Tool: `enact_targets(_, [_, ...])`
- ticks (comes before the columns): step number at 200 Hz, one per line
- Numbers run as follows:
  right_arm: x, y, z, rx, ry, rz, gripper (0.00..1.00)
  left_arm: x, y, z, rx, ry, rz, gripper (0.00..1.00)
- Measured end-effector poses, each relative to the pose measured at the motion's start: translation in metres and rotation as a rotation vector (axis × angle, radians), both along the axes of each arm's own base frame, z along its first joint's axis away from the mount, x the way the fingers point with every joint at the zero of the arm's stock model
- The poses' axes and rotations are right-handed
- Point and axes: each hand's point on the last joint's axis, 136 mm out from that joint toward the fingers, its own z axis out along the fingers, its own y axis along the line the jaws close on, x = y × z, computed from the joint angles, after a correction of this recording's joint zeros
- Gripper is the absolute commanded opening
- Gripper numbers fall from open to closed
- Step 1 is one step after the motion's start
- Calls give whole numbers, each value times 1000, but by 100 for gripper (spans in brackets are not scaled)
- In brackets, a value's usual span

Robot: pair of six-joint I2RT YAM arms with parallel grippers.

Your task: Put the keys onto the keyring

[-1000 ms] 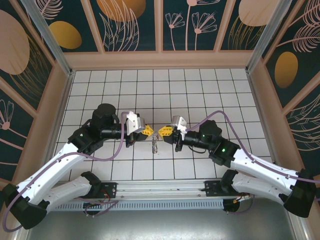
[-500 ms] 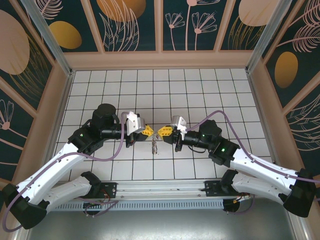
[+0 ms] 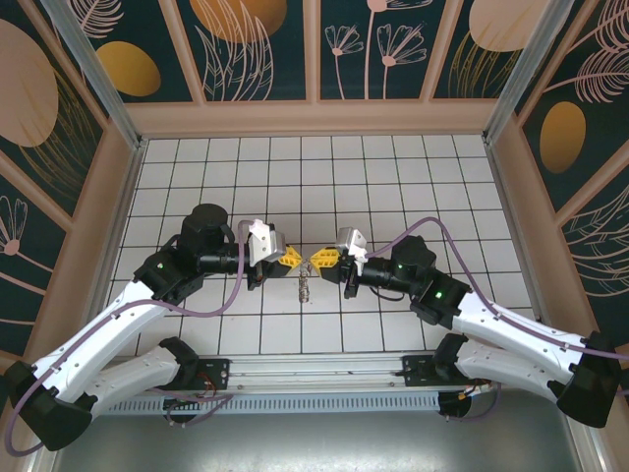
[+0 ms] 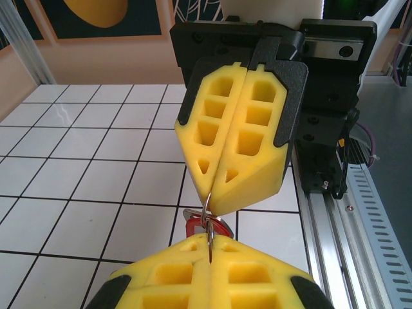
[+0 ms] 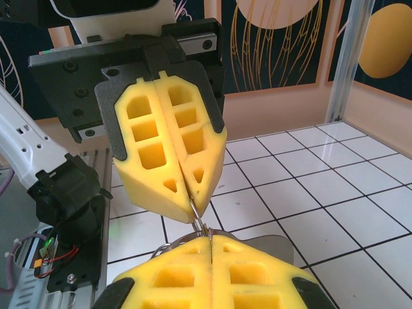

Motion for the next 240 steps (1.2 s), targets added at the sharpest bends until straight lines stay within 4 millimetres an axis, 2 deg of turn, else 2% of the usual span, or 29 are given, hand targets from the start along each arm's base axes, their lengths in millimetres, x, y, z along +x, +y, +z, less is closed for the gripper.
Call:
enact_targets(73, [-1, -1, -5, -6, 5, 0, 0, 0, 0, 0, 2, 2, 0, 0])
enact_targets(240, [-1, -3, -2, 0, 0, -3, 0, 0, 0, -1, 2, 2, 1, 0])
